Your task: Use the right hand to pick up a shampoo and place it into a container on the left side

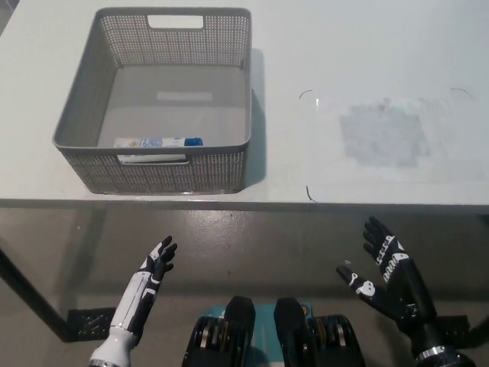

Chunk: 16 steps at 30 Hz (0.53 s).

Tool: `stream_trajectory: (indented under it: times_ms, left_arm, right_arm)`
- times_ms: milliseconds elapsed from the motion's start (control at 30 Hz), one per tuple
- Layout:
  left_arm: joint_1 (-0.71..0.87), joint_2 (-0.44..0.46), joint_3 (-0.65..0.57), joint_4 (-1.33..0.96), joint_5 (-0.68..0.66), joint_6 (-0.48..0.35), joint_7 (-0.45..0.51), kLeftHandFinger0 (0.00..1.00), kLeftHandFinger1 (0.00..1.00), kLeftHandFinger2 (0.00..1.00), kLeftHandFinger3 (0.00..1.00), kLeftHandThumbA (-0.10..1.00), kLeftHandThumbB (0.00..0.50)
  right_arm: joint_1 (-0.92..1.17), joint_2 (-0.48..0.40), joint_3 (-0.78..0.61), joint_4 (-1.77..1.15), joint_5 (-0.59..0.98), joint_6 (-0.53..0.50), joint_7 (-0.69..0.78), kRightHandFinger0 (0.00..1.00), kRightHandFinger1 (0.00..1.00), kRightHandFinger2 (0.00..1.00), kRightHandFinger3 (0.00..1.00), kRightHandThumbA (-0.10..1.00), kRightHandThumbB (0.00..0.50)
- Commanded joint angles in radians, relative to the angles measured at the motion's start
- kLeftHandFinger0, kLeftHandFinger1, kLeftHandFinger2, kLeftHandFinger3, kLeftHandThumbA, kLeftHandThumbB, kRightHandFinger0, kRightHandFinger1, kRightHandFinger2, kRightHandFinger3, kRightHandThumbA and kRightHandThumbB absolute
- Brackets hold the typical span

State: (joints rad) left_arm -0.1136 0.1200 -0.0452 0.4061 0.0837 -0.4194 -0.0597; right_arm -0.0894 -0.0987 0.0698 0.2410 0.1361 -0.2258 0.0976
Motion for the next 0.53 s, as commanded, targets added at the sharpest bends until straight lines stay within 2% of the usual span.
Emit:
stream_trajectory:
  times_ms: [0,67,200,400,500]
  left_arm:
    - [-0.008,0.012,0.003,-0.012,0.004,-0.047,0.006,1.0,1.0,1.0,1.0,1.0,0.23]
    - [-0.008,0.011,0.006,-0.014,-0.009,-0.043,0.0,1.0,1.0,1.0,1.0,1.0,0.234]
    - [-0.016,0.011,0.013,-0.011,-0.011,-0.041,0.007,1.0,1.0,1.0,1.0,1.0,0.247]
    - [-0.01,0.011,0.011,-0.019,-0.009,-0.034,0.006,1.0,1.0,1.0,1.0,1.0,0.244]
    - [-0.01,0.013,0.013,-0.022,-0.022,-0.027,-0.003,1.0,1.0,1.0,1.0,1.0,0.243]
  right_arm:
    - [0.003,0.012,-0.011,-0.023,0.032,-0.019,0.034,1.0,1.0,1.0,1.0,0.89,0.289]
    - [0.006,0.014,-0.013,-0.026,0.032,-0.016,0.032,1.0,1.0,1.0,1.0,0.89,0.3]
    - [-0.004,0.015,-0.018,-0.021,0.031,-0.022,0.037,1.0,1.0,1.0,1.0,0.89,0.261]
    - [-0.004,0.018,-0.024,-0.024,0.019,-0.02,0.026,1.0,1.0,1.0,1.0,0.88,0.26]
    - [-0.006,0.019,-0.024,-0.026,0.01,-0.015,0.02,1.0,1.0,1.0,1.0,0.89,0.278]
